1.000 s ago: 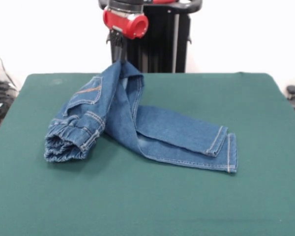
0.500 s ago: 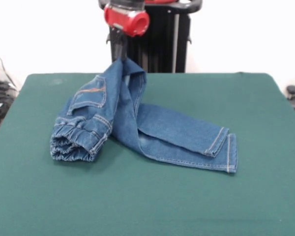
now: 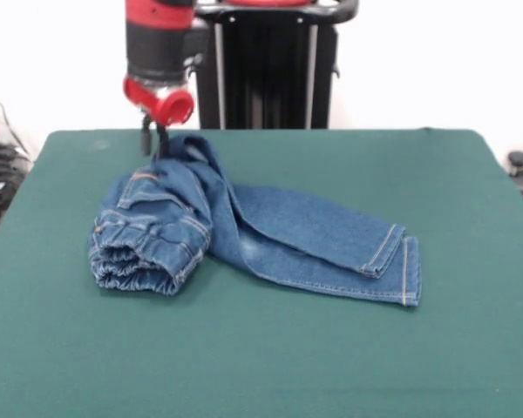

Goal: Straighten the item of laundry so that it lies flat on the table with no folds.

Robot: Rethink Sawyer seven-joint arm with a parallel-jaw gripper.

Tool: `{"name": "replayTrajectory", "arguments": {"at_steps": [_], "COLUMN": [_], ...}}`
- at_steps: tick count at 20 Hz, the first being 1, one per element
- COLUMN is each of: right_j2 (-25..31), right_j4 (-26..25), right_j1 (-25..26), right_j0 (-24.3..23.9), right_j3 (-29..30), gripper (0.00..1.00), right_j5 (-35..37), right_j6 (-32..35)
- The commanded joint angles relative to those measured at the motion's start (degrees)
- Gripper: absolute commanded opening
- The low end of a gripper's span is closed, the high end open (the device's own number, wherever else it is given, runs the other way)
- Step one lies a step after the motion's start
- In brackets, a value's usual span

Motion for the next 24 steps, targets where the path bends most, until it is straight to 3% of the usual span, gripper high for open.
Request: {"name": "replayTrajectory", "arguments": {"at_steps": [1, 15, 24], "right_j2": [6.7, 6.2, 8.2], "right_j4": [-5.4, -5.3, -4.6], "right_j1": [6.5, 4.1, -4.1], "right_j0": [1.4, 2.1, 1.2], "right_j3": [-10.0, -9.5, -11.0], "gripper": [1.0, 1.0, 1.0], "right_j5": [-3.9, 0.8, 13.4], "right_j6": [2.3, 5.8, 1.8]}}
